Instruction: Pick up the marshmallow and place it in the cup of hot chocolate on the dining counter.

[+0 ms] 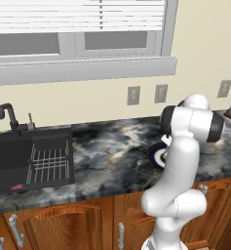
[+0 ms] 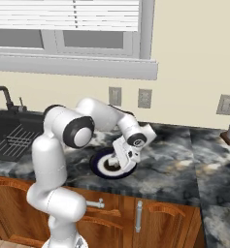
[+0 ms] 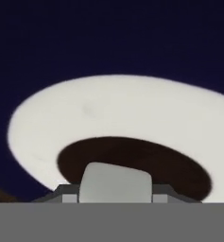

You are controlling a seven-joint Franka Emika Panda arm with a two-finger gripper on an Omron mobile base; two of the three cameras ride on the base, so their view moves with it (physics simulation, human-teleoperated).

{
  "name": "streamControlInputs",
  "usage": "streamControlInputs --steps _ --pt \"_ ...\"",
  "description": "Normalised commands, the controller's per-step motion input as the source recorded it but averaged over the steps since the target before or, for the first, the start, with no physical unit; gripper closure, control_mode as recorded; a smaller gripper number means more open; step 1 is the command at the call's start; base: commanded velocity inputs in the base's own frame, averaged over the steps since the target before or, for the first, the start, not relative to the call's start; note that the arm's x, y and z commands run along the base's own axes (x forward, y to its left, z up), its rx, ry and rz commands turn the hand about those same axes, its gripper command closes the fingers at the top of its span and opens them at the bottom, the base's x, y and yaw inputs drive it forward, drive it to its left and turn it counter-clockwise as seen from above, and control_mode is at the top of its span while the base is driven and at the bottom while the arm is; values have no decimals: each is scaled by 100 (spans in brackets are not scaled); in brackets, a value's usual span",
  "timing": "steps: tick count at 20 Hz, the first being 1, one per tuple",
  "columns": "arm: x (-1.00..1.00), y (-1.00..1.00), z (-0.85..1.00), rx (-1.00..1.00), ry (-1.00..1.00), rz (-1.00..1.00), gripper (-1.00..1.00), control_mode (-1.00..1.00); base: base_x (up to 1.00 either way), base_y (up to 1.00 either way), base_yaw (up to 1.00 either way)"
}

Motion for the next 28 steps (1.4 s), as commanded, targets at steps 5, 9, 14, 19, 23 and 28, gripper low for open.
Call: streamControlInputs --steps 5,9,14,19,23,28 --pt "-4 0 0 0 -18 0 100 -100 0 0 0" --pt "-22 12 2 -4 -20 -3 100 -100 0 0 0" --pt "-39 8 61 -20 0 -7 100 -100 0 0 0" --pt "-6 19 89 -38 0 -1 100 -100 0 0 0" --pt "-11 36 55 -35 -17 9 100 -100 0 0 0" --pt "-52 37 15 -20 -60 20 100 -100 0 0 0"
